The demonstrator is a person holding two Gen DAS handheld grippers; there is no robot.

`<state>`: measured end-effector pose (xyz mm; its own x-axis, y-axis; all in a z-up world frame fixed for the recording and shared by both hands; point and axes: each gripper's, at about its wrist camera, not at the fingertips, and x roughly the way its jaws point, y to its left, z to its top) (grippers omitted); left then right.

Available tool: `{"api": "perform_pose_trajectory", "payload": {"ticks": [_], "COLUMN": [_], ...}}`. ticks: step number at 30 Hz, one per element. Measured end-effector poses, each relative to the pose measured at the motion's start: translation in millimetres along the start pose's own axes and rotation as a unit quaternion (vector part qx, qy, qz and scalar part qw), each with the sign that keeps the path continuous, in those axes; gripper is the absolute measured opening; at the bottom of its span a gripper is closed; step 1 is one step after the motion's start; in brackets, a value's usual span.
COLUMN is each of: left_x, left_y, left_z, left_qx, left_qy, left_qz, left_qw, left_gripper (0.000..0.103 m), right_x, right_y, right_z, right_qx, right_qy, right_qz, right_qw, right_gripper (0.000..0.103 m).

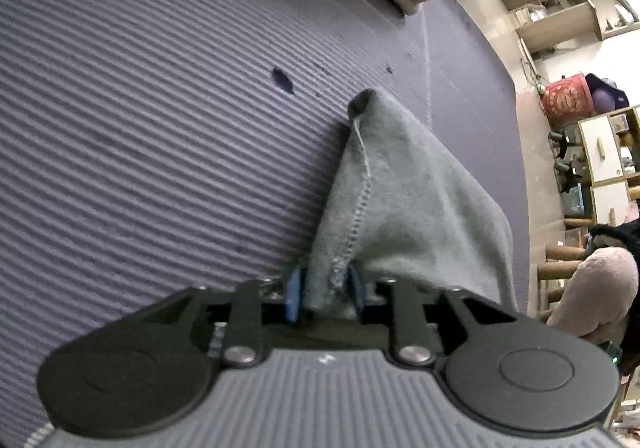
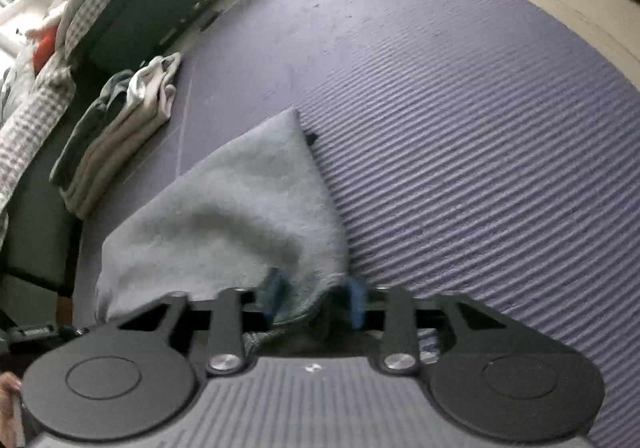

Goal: Fold clothes
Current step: 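Lift the shirt end with both grippers and fold it over the body, then lower the folded end onto the shirt and open both grippers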

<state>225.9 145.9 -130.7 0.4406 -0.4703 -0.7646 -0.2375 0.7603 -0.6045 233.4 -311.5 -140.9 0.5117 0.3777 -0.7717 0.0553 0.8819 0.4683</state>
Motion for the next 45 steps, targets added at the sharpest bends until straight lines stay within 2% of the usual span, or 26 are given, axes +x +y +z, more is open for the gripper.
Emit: {"api": "perform_pose_trajectory", "payload": {"ticks": [5,6,10,13,16,21,23,25,26,28,31,36,39,42,45], "left_x": [-21,-22,-9,11,25,50,58,61,62,60,58,49,35,29,33], "left_y": [-38,-43,-55,-60,-68,-77,-82,-85,-87,-88,-85,-84,-87,-89,-86], "left_z": [-4,-5,-11,-21,-30,-38,-39,-40,-41,-43,-44,-46,-46,-47,-50], "left_qx": [0.086,0.090,0.045,0.002,-0.014,-0.046,-0.052,-0.050,-0.049,-0.045,-0.049,-0.029,0.010,0.054,0.083], "left_qy": [-0.016,-0.012,0.036,0.069,0.077,0.070,0.071,0.063,0.058,0.040,0.033,0.021,0.040,0.074,0.121], "left_qz": [0.033,0.033,0.007,-0.020,-0.019,-0.024,-0.025,-0.019,-0.015,-0.010,-0.008,-0.002,-0.004,0.009,0.027], "left_qw": [0.9956,0.9953,0.9983,0.9974,0.9967,0.9962,0.9958,0.9965,0.9970,0.9981,0.9982,0.9994,0.9991,0.9957,0.9887], "left_gripper": [0.037,0.037,0.037,0.035,0.033,0.033,0.033,0.022,0.013,0.009,0.000,0.000,0.000,0.000,0.000], "right_x": [-24,-26,-26,-16,-13,-5,-1,1,2,6,13,-2,-18,-20,-10], "right_y": [17,18,17,18,15,13,13,13,14,17,19,21,15,6,2], "right_z": [-5,-5,-7,-10,-14,-18,-21,-23,-24,-25,-29,-25,-22,-23,-28], "right_qx": [-0.044,-0.046,-0.025,-0.007,0.014,0.030,0.034,0.036,0.037,0.032,0.025,0.021,0.036,0.047,0.046], "right_qy": [-0.018,-0.016,0.010,0.039,0.049,0.065,0.074,0.075,0.075,0.076,0.079,0.048,0.024,0.037,0.077], "right_qz": [-0.020,-0.017,0.009,0.040,0.051,0.049,0.055,0.063,0.067,0.068,0.058,0.060,0.057,0.050,0.037], "right_qw": [0.999,0.999,1.000,0.998,0.997,0.996,0.995,0.994,0.994,0.994,0.995,0.997,0.997,0.997,0.995], "right_gripper": [0.048,0.048,0.048,0.048,0.048,0.047,0.044,0.039,0.037,0.022,0.010,0.006,0.006,0.007,0.013]}}
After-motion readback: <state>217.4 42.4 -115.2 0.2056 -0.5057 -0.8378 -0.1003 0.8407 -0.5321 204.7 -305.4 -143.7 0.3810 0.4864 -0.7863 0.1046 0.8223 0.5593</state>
